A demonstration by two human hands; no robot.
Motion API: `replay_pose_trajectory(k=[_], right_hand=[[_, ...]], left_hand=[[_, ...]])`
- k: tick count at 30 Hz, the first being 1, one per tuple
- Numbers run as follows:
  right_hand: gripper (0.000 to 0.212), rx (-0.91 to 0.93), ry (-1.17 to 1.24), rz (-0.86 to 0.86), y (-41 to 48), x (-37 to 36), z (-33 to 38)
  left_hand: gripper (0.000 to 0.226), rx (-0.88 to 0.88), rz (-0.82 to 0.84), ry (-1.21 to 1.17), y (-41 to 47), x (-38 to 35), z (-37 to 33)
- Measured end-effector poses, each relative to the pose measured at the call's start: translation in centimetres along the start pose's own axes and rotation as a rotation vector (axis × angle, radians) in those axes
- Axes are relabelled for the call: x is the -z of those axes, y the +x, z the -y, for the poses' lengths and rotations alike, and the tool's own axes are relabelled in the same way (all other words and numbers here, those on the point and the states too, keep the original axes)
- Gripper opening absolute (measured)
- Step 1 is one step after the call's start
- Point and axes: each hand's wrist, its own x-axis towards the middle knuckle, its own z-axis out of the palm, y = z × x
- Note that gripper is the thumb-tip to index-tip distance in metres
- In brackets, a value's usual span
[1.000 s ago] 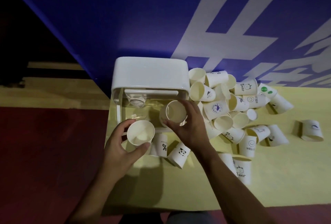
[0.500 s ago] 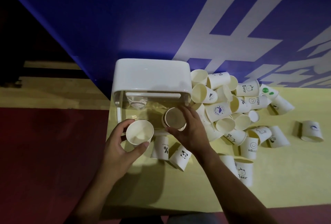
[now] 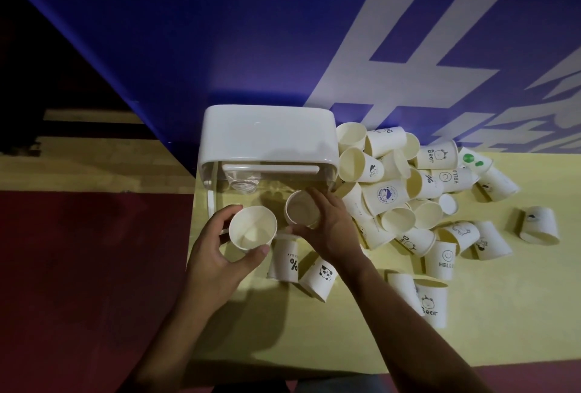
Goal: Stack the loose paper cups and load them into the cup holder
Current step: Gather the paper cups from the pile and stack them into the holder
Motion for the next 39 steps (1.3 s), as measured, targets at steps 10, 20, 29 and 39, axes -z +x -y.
replay_pose_trajectory(k=[10, 20, 29, 39], right_hand=[[0.035, -0.026, 0.473, -0.053, -4.0, 4.3, 3.3], [0.044, -0.023, 0.317, -0.031, -2.2, 3.7, -0.5], [0.053, 0.006, 0.002, 0.076, -0.9, 1.2, -2.4], [0.053, -0.016, 0.012, 0.057, -1.2, 1.5, -2.4]], left_hand=[[0.080, -0.120, 0.115, 0.114, 2.4, -4.6, -3.2], [0.079, -0.136, 0.130, 0.232, 4.6, -8.2, -2.1], [0.071, 0.004, 0.168, 0.382, 5.8, -9.0, 0.2], [0.084, 0.035, 0.218, 0.415, 6.1, -9.1, 0.5]])
